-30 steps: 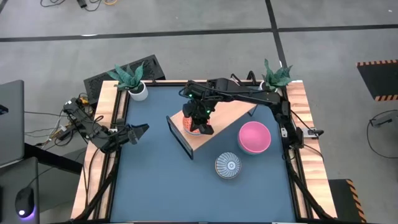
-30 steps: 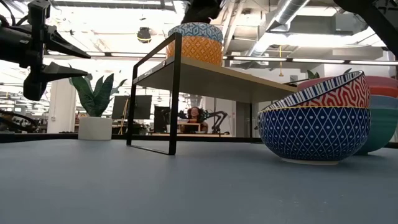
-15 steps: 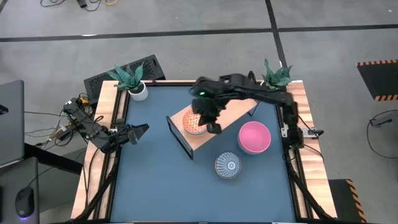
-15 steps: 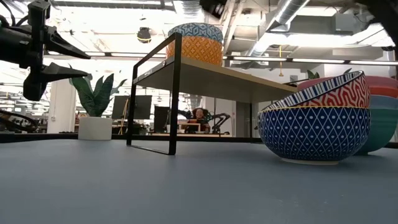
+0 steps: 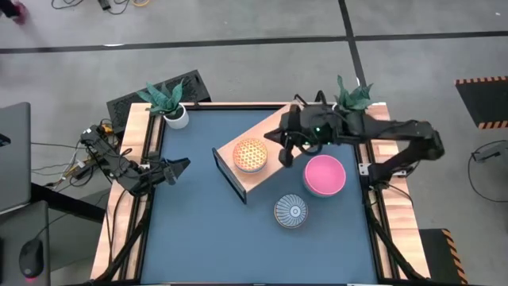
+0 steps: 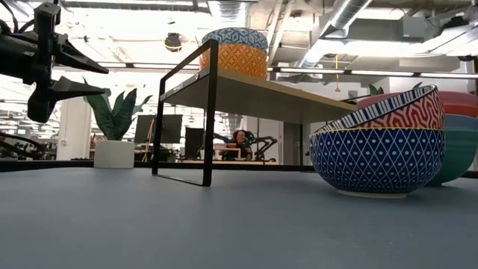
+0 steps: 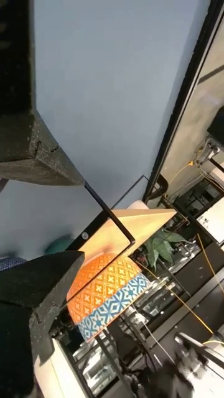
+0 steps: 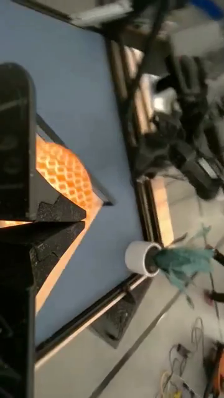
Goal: Place and stack bowls onto a shelf
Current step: Stack the orange patterned bowl on top of the blue patterned bowl on the shelf
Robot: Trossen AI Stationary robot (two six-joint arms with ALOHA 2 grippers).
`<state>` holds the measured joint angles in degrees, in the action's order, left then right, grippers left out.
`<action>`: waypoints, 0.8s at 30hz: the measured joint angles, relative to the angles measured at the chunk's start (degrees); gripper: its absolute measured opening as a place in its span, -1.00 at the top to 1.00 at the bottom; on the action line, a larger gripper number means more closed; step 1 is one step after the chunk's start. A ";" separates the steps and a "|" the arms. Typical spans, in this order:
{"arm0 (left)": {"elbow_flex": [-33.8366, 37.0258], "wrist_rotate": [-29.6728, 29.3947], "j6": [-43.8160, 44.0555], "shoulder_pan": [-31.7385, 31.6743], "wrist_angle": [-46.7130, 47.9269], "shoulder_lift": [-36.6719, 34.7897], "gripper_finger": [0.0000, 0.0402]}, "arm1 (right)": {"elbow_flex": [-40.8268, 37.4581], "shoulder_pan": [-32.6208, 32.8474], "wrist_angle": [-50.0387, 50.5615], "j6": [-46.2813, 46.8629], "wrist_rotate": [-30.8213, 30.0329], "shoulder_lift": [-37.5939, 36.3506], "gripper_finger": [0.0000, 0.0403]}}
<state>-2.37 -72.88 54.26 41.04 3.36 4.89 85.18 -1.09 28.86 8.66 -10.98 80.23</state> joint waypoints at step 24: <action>0.00 -0.94 2.36 0.00 0.26 -0.01 0.18 | -14.22 5.47 -14.36 5.92 -3.09 5.15 0.91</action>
<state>-2.37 -73.82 56.62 41.04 3.62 4.88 70.96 4.38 14.51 14.58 -14.07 85.37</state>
